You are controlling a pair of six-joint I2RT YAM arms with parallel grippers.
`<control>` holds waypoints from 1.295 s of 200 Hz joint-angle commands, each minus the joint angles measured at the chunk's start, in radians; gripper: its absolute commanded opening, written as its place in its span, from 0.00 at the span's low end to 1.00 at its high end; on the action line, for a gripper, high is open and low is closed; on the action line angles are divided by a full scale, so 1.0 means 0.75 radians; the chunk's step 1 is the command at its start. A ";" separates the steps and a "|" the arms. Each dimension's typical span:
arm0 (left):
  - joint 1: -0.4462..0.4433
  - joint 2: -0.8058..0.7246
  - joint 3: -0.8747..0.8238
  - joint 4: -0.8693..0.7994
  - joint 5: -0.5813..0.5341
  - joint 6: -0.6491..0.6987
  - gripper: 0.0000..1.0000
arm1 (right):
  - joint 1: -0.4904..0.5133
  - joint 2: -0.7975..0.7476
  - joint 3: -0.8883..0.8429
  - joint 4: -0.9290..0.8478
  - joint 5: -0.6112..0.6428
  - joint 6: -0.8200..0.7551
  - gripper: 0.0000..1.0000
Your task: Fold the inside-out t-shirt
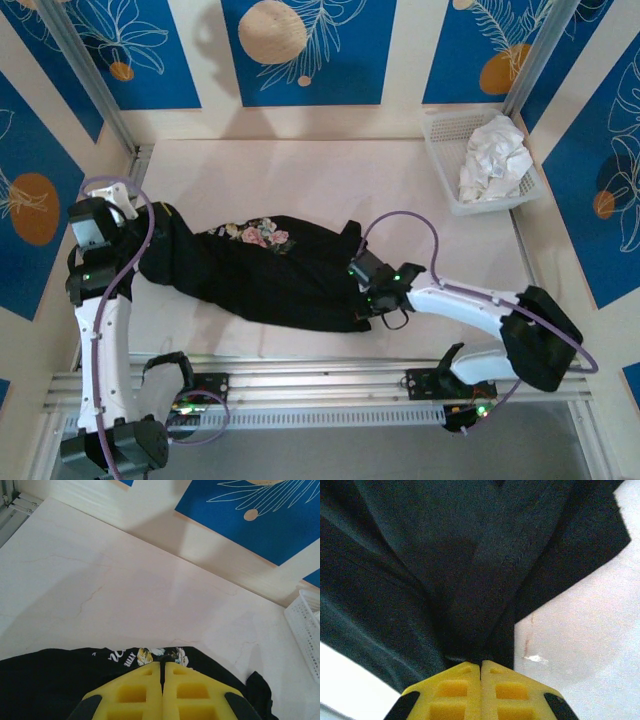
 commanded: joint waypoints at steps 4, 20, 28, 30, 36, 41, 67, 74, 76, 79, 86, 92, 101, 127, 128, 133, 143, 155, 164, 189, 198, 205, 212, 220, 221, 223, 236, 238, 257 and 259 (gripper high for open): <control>-0.005 0.000 0.037 0.047 0.034 -0.026 0.00 | -0.124 -0.187 -0.069 0.178 -0.307 -0.037 0.00; -0.004 0.005 0.046 0.054 0.037 -0.046 0.00 | -0.274 -0.328 -0.098 0.287 -0.546 -0.043 0.00; -0.004 0.008 0.051 0.069 0.045 -0.064 0.00 | -0.364 -0.392 -0.095 0.322 -0.656 -0.040 0.00; -0.005 0.008 0.053 0.074 0.047 -0.069 0.00 | -0.386 -0.407 -0.092 0.330 -0.682 -0.040 0.00; -0.004 0.011 0.059 0.089 0.052 -0.088 0.00 | -0.456 -0.450 -0.079 0.347 -0.758 -0.038 0.00; -0.004 0.013 0.066 0.102 0.056 -0.102 0.00 | -0.513 -0.482 -0.063 0.355 -0.815 -0.039 0.00; -0.003 0.049 0.173 0.147 0.056 -0.169 0.00 | -0.808 -0.590 0.088 0.365 -1.073 -0.046 0.00; -0.003 0.061 0.219 0.153 0.049 -0.179 0.00 | -0.888 -0.604 0.135 0.371 -1.124 -0.042 0.00; -0.002 0.066 0.231 0.154 0.045 -0.180 0.00 | -0.911 -0.607 0.147 0.372 -1.139 -0.042 0.00; -0.001 0.074 0.253 0.154 0.042 -0.184 0.00 | -0.943 -0.609 0.168 0.372 -1.158 -0.037 0.00; 0.001 0.092 0.303 0.156 0.030 -0.193 0.00 | -1.013 -0.612 0.211 0.373 -1.194 -0.029 0.00; 0.002 0.110 0.351 0.161 0.022 -0.203 0.00 | -1.092 -0.610 0.260 0.378 -1.236 -0.020 0.00; 0.003 0.136 0.423 0.165 0.020 -0.218 0.00 | -1.185 -0.608 0.318 0.398 -1.279 0.001 0.00; 0.013 0.225 0.657 0.163 0.016 -0.262 0.00 | -1.371 -0.564 0.476 0.447 -1.330 0.075 0.00; 0.014 0.229 0.666 0.162 0.016 -0.263 0.00 | -1.376 -0.561 0.480 0.450 -1.329 0.080 0.00; 0.016 0.246 0.711 0.161 0.016 -0.273 0.00 | -1.392 -0.552 0.500 0.470 -1.327 0.103 0.00; 0.018 0.280 0.798 0.162 0.013 -0.293 0.00 | -1.416 -0.541 0.522 0.523 -1.306 0.146 0.00; 0.020 0.318 0.892 0.161 0.012 -0.312 0.00 | -1.435 -0.527 0.562 0.537 -1.257 0.169 0.00; 0.019 0.348 0.957 0.156 0.016 -0.321 0.00 | -1.447 -0.515 0.596 0.534 -1.225 0.176 0.00; 0.029 0.411 1.108 0.109 0.006 -0.311 0.00 | -1.499 -0.463 0.693 0.494 -1.150 0.170 0.00; 0.039 0.426 1.150 0.092 -0.004 -0.301 0.00 | -1.531 -0.445 0.724 0.484 -1.144 0.174 0.00; 0.050 0.436 1.177 0.082 -0.012 -0.296 0.00 | -1.559 -0.433 0.742 0.485 -1.146 0.180 0.00; 0.066 0.444 1.204 0.068 -0.017 -0.290 0.00 | -1.588 -0.428 0.759 0.486 -1.147 0.185 0.00; 0.086 0.451 1.229 0.061 -0.022 -0.290 0.00 | -1.620 -0.426 0.775 0.485 -1.147 0.184 0.00; 0.089 0.452 1.231 0.059 -0.023 -0.290 0.00 | -1.622 -0.426 0.778 0.485 -1.147 0.184 0.00; 0.093 0.453 1.237 0.058 -0.023 -0.289 0.00 | -1.627 -0.426 0.783 0.484 -1.149 0.185 0.00; 0.116 0.460 1.264 0.055 -0.026 -0.297 0.00 | -1.652 -0.426 0.802 0.500 -1.160 0.179 0.00; 0.118 0.462 1.267 0.054 -0.026 -0.297 0.00 | -1.651 -0.427 0.806 0.501 -1.160 0.177 0.00; 0.121 0.464 1.272 0.065 0.005 -0.306 0.00 | -1.634 -0.431 0.808 0.537 -1.198 0.186 0.00; 0.122 0.462 1.267 0.066 0.008 -0.307 0.00 | -1.627 -0.434 0.804 0.540 -1.202 0.189 0.00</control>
